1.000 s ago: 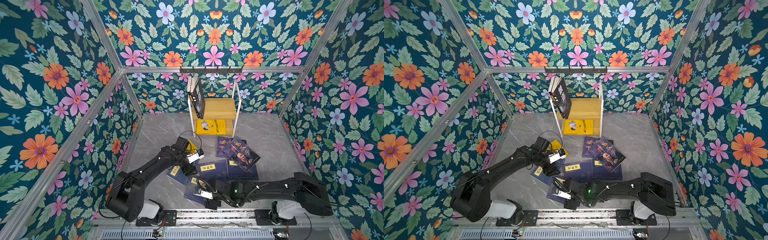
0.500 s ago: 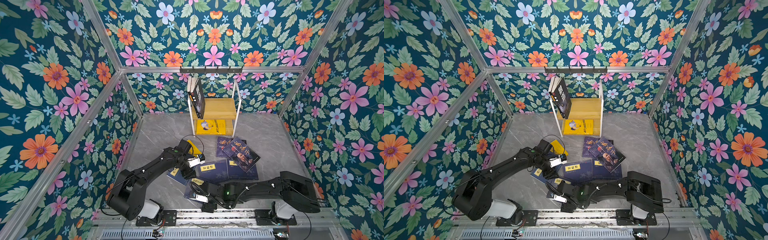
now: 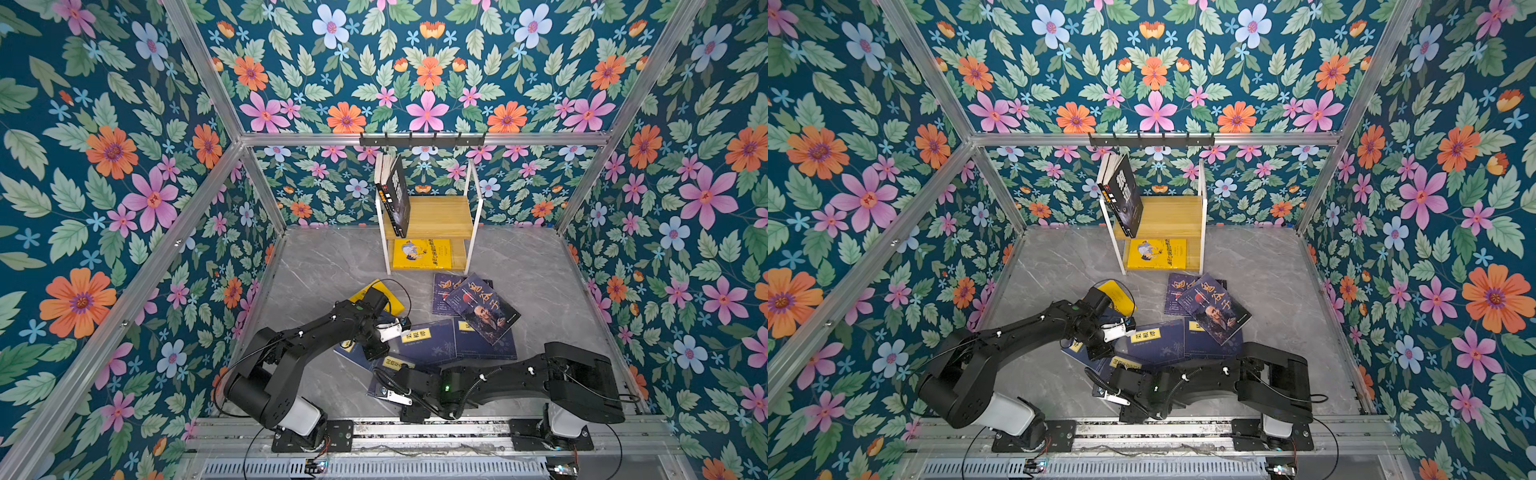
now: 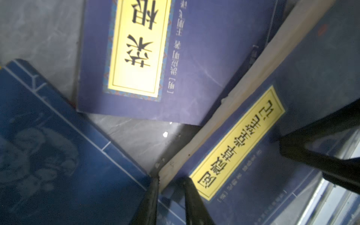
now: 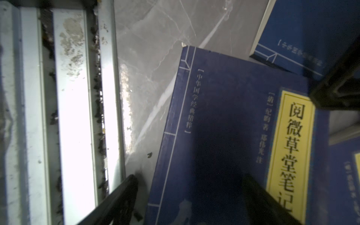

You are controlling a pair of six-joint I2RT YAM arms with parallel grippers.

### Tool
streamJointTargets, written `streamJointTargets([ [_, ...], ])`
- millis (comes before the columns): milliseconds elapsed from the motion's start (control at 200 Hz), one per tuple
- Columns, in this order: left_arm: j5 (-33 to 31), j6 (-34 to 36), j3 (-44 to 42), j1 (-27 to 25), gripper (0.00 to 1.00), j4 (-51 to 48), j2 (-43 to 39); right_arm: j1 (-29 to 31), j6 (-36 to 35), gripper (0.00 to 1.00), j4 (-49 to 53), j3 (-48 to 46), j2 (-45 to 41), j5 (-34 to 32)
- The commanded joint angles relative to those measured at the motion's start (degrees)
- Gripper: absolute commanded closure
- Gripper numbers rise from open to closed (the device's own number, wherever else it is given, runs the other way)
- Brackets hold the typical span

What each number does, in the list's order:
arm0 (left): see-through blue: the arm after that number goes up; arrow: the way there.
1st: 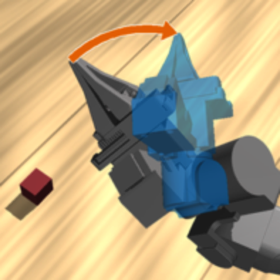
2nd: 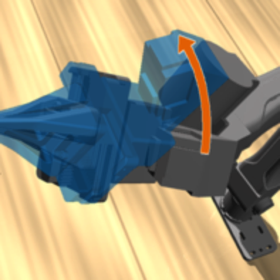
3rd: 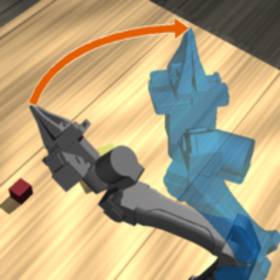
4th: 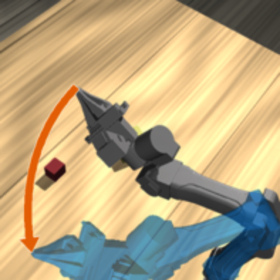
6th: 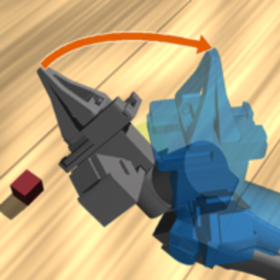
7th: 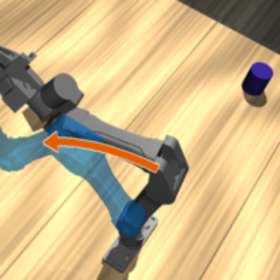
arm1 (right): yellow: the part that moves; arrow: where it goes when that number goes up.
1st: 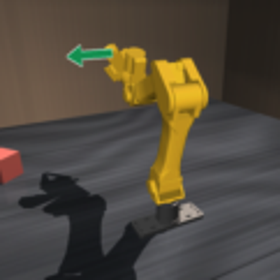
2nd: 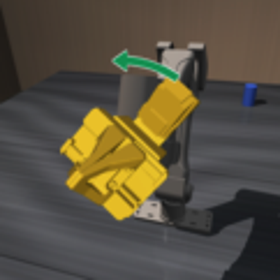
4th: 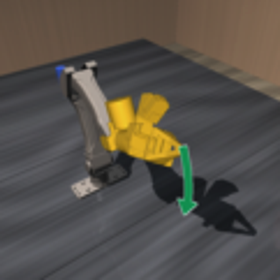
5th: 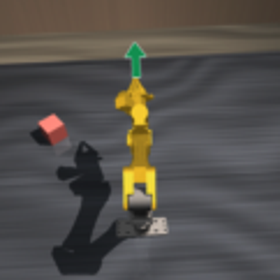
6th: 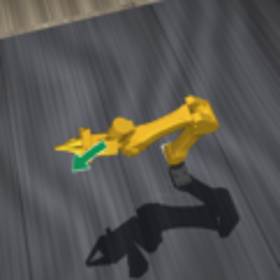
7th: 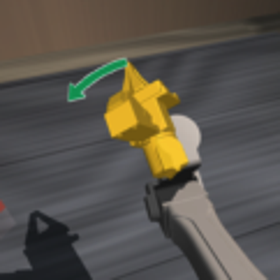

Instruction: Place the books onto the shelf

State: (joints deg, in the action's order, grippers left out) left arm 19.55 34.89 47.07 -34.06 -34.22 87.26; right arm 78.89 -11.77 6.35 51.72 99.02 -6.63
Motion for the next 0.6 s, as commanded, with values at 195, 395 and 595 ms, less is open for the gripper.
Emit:
streamJointTargets([
  [195,-0.8,-0.7,-0.8,-1.2,0.88,1.6,2.4,2.4,-3.2,0.17,6.3,3.3,3.3,-13.3],
  [395,-0.5,-0.4,-1.8,-1.5,0.88,2.2,2.7,3.6,-10.6,0.19,11.5,6.0,2.2,-22.6],
  [595,0.0,-0.4,-2.5,-1.7,0.88,2.9,2.2,3.7,-17.4,0.22,8.3,5.0,-2.2,-26.9],
])
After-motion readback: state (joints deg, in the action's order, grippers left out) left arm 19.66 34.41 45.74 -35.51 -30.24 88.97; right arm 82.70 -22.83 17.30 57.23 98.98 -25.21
